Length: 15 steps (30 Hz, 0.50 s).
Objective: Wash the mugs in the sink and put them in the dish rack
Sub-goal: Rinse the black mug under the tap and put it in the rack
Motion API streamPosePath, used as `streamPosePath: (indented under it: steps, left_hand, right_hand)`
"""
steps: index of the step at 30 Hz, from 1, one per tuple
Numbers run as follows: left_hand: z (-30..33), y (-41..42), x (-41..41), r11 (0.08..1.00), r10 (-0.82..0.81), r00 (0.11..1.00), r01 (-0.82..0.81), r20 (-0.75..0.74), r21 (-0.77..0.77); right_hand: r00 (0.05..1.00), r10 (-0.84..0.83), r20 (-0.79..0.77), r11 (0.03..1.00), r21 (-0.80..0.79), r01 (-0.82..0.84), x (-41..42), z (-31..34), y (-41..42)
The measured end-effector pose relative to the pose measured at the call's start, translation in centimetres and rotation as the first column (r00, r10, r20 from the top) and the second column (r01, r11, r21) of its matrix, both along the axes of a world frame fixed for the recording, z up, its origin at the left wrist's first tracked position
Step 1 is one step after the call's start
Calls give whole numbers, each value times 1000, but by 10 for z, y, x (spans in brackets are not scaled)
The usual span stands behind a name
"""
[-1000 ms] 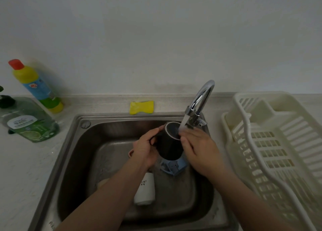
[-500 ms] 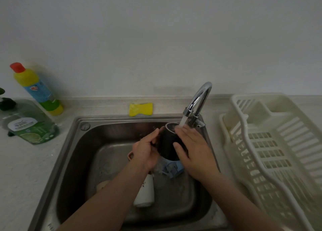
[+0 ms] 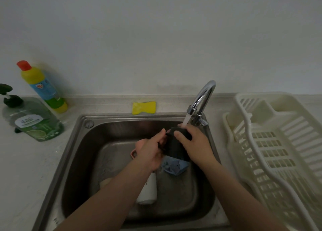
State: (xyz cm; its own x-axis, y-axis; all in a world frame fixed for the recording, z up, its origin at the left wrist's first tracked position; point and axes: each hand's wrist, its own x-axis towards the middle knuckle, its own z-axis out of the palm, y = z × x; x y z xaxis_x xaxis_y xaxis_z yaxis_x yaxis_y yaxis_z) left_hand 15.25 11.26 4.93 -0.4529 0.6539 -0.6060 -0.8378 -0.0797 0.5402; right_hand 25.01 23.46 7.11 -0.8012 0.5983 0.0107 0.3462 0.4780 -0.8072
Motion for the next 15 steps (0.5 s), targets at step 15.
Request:
streamPosePath:
  steps: [15]
  left_hand:
    - [-6,1,-7,996,90,996,-89,12,-8]
  right_hand:
    - [993,120,6,993,24,-120,7,1,-14]
